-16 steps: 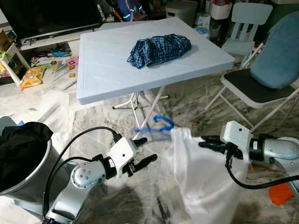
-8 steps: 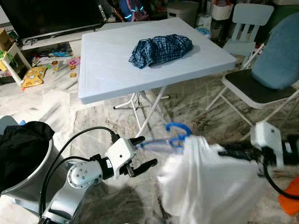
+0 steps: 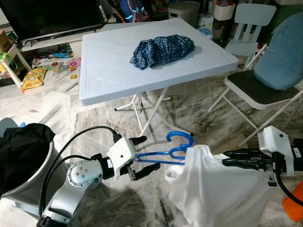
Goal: Hang hanger
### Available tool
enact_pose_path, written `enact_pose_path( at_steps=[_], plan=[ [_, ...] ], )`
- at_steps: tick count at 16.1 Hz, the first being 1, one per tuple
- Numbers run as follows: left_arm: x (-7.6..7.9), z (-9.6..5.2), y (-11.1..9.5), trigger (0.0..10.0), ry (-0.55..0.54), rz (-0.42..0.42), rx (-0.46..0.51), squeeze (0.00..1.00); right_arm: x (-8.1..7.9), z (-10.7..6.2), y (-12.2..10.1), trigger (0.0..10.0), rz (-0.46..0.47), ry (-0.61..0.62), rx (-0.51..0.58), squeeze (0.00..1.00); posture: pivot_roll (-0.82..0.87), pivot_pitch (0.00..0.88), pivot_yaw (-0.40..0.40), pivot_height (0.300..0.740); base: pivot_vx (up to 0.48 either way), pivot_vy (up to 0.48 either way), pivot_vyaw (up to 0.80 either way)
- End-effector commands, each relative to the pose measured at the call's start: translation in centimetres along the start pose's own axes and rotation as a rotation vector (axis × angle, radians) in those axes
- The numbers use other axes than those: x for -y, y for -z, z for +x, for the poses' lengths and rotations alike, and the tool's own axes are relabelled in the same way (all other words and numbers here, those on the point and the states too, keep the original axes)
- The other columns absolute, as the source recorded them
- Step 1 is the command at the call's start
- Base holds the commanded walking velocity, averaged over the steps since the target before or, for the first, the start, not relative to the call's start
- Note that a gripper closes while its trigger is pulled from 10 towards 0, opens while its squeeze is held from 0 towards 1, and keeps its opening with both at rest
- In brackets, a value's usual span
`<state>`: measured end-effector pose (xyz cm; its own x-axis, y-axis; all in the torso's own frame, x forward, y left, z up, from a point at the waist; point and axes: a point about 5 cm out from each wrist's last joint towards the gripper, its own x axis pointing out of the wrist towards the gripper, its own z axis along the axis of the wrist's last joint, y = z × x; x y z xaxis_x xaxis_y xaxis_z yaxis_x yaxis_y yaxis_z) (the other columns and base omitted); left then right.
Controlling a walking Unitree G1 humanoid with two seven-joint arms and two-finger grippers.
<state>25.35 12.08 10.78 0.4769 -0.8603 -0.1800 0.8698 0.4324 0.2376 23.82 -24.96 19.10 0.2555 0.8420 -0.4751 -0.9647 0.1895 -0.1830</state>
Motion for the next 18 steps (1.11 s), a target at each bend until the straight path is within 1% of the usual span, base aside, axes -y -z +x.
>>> enact_pose_path(
  at_steps=[1,2,3,4,5,6,9,10,11,13,16,18],
  plan=[
    [-0.1,-0.4,0.4,10.0,0.016,-0.005,-0.027,1.0,0.0,-0.6,-1.4,10.0,-0.051,-0.027,0.023,0.0,-0.18,0.051,0.088,0.74,0.0,0.0,0.0],
    [-0.1,-0.4,0.4,10.0,0.021,-0.01,-0.029,1.0,-0.1,-0.7,-1.5,10.0,-0.05,-0.034,0.025,0.0,-0.18,0.051,0.088,0.74,0.0,0.0,0.0],
    [0.0,-0.3,0.4,10.0,0.064,-0.042,-0.026,0.0,-0.1,-0.9,-1.9,10.0,-0.046,-0.05,0.039,0.0,-0.19,0.052,0.086,0.74,0.0,0.0,0.0],
    [0.1,-0.3,0.4,10.0,0.084,-0.05,-0.025,0.0,-0.1,-0.9,-2.0,10.0,-0.044,-0.056,0.044,0.0,-0.19,0.052,0.086,0.74,0.0,0.0,0.0],
    [0.2,-0.1,0.3,1.8,0.105,-0.055,-0.017,0.0,-0.3,-1.0,-2.1,10.0,-0.042,-0.069,0.046,0.0,-0.19,0.052,0.085,0.74,0.0,0.0,0.0],
    [0.2,-0.1,0.2,0.0,0.115,-0.061,-0.013,0.0,-0.3,-1.0,-2.2,10.0,-0.043,-0.074,0.046,0.0,-0.19,0.052,0.085,0.74,0.0,0.0,0.0],
    [0.0,-0.1,0.3,0.0,0.156,-0.063,-0.026,0.0,-0.6,-1.2,-2.8,10.0,-0.034,-0.098,0.066,0.0,-0.2,0.052,0.09,0.74,0.0,0.0,0.0],
    [-0.1,-0.1,0.3,0.0,0.159,-0.061,-0.029,0.0,-0.8,-1.3,-2.8,10.0,-0.032,-0.106,0.065,0.0,-0.2,0.052,0.092,0.74,0.0,0.0,0.0],
    [-0.2,0.0,0.2,0.0,0.172,-0.078,-0.029,0.0,-0.8,-1.4,-2.8,10.0,-0.03,-0.108,0.065,0.0,-0.2,0.052,0.093,0.74,0.0,0.0,0.0],
    [-0.4,0.0,0.1,0.0,0.187,-0.074,-0.032,0.0,-0.9,-1.6,-2.9,10.0,-0.026,-0.108,0.066,0.0,-0.2,0.053,0.095,0.74,0.0,0.0,0.0],
    [-0.8,-0.1,-0.2,0.0,0.194,-0.089,-0.02,0.0,-1.1,-1.5,-2.9,10.0,-0.019,-0.115,0.065,0.0,-0.2,0.054,0.096,0.74,0.0,0.0,0.0],
    [-0.7,-0.1,-0.3,0.0,0.217,-0.1,-0.019,0.0,-1.2,-1.3,-2.9,10.0,-0.017,-0.122,0.068,0.0,-0.2,0.054,0.094,0.74,0.0,0.0,0.0]
  ],
)
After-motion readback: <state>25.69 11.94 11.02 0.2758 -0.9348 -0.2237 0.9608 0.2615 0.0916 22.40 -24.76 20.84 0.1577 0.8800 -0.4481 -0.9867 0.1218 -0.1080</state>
